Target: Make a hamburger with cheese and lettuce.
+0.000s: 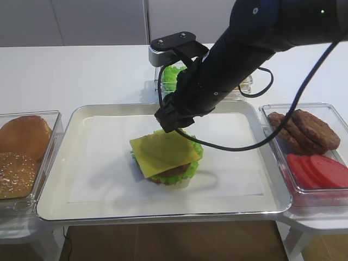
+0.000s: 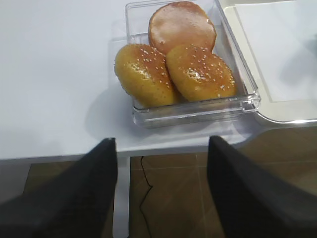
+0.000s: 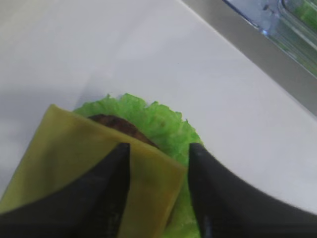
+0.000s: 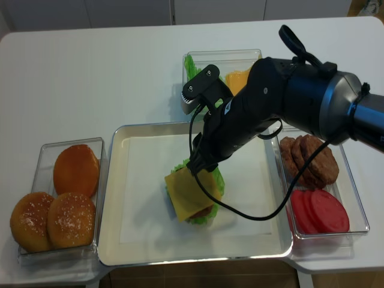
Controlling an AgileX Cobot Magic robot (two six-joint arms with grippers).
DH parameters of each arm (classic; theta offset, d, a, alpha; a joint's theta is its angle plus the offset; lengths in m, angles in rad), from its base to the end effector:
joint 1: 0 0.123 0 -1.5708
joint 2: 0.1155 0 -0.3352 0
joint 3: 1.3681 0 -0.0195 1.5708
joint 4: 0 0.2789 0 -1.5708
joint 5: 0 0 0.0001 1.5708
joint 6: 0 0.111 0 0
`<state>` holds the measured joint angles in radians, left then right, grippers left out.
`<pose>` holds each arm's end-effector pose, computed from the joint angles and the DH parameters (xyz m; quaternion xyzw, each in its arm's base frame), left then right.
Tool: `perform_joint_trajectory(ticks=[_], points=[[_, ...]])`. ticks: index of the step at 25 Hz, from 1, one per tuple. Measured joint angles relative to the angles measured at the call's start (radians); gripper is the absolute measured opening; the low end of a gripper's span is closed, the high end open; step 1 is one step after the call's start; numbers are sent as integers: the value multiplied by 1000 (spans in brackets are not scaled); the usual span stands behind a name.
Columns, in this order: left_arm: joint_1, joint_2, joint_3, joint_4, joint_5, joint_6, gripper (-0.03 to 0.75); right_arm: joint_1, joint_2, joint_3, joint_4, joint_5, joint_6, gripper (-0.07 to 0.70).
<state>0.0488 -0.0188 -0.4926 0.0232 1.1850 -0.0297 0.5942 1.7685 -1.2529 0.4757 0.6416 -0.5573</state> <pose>-0.0219 0.0013 0.2671 -0.0358 0.8805 0.0160 0.4724 0.3321 0.2611 0.2531 -0.3886 0.8703 0.1878 0.2374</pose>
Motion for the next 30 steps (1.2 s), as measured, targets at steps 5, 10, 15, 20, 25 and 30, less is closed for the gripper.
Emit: perform_joint_trajectory(ticks=[5,10,15,20,25,30], points=[[0,0,0,0,0,0,433,0,-28,2,-26,-33,18,582],[0,0,0,0,0,0,433,0,-80,2,-182,-28,219,608],[0,0,0,0,0,0,433,-9,-93,-9,-314,123,351,594],[0,0,0,0,0,0,433,-144,-104,-42,-282,245,365,566],[0,0,0,0,0,0,433,-362,-159,-47,-265,296,367,563],[0,0,0,0,0,0,433,-570,-238,-50,-295,332,452,563]])
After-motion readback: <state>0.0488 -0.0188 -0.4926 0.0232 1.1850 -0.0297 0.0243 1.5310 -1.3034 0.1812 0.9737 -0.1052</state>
